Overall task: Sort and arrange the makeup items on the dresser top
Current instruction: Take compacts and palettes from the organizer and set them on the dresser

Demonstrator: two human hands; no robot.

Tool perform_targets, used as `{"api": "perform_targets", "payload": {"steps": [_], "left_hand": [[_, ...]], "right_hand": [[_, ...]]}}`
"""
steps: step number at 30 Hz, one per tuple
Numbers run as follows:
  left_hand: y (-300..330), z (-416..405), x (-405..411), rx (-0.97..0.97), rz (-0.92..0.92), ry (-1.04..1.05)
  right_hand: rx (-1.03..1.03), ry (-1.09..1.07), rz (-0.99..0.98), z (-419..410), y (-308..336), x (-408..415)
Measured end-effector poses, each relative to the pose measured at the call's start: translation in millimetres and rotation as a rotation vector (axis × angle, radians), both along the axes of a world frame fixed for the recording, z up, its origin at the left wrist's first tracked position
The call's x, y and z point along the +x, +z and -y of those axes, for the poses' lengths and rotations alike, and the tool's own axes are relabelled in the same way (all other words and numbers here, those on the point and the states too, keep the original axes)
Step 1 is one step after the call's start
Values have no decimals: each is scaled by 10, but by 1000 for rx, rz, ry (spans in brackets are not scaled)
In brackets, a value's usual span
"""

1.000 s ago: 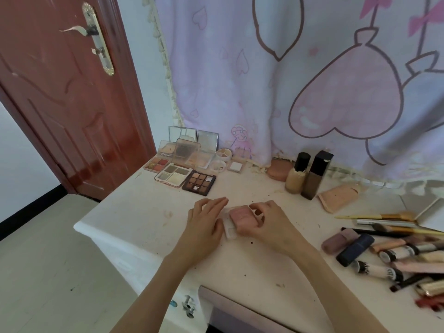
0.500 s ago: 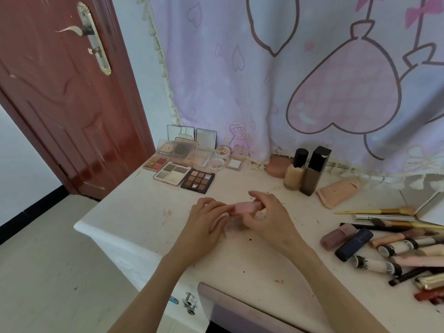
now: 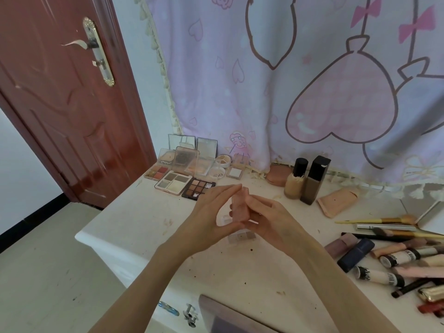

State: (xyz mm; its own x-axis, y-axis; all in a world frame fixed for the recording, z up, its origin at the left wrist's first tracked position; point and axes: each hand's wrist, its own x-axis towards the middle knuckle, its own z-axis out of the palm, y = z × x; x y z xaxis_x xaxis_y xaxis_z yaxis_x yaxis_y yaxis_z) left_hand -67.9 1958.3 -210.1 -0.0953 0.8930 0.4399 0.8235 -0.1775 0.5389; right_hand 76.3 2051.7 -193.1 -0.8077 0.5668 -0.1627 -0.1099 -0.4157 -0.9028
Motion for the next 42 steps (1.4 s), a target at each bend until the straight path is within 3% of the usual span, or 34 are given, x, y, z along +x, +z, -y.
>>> {"api": "perform_targets", "payload": {"steps": [14, 18, 23, 31, 34, 37, 42], "left_hand": [[230, 96, -100, -262, 86, -113], [305, 109, -138, -182, 157, -98], [394, 12, -164, -23, 451, 118], [537, -278, -190, -82, 524, 204], [542, -362, -207, -18, 565, 244], [362, -380, -213, 28, 489, 387], [-202, -290, -77, -63, 429, 513]], "right_hand": [[-108, 80, -20, 6, -9, 7], [-180, 102, -41, -38, -25, 18], [-175, 169, -34, -55, -80, -11], [312, -190, 135, -37, -7, -218], [303, -244, 132, -119, 22, -280], [257, -324, 185, -275, -25, -379], [317, -414, 301, -598, -221, -663]]}}
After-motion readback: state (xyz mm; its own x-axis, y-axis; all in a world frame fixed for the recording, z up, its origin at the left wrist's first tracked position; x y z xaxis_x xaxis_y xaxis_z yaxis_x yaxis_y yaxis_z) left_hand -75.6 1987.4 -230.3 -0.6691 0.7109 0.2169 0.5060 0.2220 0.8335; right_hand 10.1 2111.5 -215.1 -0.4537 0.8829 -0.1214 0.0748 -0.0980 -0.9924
